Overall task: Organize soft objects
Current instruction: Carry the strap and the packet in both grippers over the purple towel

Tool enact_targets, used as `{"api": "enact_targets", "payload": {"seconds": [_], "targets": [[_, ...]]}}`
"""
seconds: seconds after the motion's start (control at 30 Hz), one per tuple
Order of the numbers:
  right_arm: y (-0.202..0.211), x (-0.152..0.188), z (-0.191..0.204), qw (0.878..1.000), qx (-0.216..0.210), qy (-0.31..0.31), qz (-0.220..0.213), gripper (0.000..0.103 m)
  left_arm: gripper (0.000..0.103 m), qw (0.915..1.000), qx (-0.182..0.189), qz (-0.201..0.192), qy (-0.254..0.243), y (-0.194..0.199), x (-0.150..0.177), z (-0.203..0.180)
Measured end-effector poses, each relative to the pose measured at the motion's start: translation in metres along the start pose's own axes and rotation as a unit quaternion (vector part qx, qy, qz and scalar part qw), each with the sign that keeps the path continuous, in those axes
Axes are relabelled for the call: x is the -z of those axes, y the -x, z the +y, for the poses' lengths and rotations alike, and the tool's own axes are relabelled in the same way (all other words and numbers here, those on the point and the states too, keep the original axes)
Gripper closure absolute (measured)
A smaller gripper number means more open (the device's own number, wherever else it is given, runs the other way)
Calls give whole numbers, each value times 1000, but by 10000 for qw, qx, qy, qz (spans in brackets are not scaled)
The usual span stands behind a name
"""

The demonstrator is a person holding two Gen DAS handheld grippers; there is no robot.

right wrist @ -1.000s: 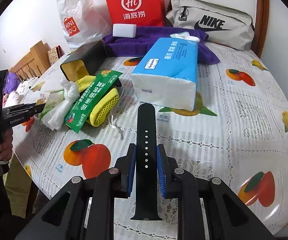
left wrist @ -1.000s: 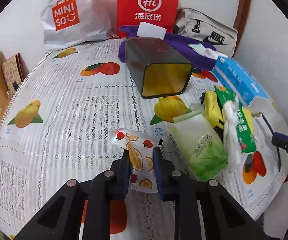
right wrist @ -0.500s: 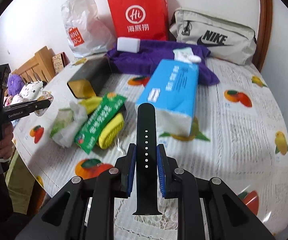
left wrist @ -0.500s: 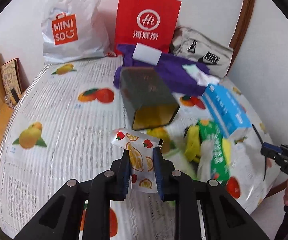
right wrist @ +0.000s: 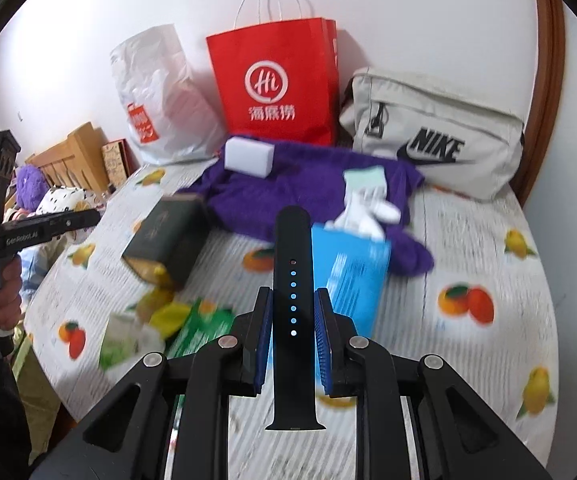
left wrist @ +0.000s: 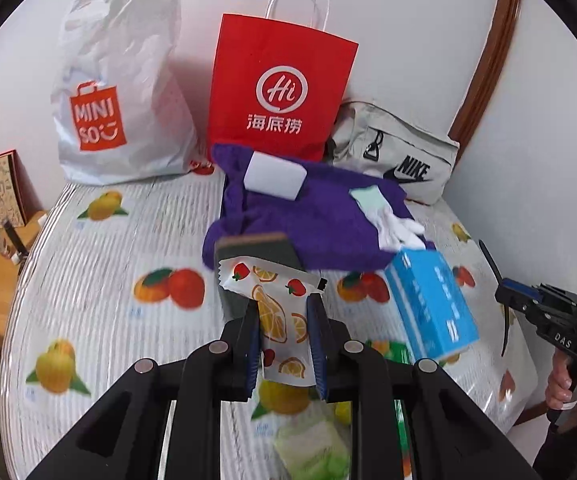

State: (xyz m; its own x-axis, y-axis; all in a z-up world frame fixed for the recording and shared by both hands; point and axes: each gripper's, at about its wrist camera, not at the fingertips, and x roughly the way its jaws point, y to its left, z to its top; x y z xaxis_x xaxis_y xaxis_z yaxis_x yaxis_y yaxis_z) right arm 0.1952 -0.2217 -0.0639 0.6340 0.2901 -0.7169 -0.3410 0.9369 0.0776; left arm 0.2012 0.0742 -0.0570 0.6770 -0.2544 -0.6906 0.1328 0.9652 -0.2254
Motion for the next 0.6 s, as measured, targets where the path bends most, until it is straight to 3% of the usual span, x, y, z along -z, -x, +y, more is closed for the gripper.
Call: {"api": "enact_targets", "payload": {"seconds": [0.33,0.6], "targets": [[-49,-73,-23,9999,-42,-106,-101,83,82,9995,106,212,216,-54,-50,3],[-107,-109,-35,9996,-161,-181,142,83,82,9988,95,432,231,-98,-79,7]]}}
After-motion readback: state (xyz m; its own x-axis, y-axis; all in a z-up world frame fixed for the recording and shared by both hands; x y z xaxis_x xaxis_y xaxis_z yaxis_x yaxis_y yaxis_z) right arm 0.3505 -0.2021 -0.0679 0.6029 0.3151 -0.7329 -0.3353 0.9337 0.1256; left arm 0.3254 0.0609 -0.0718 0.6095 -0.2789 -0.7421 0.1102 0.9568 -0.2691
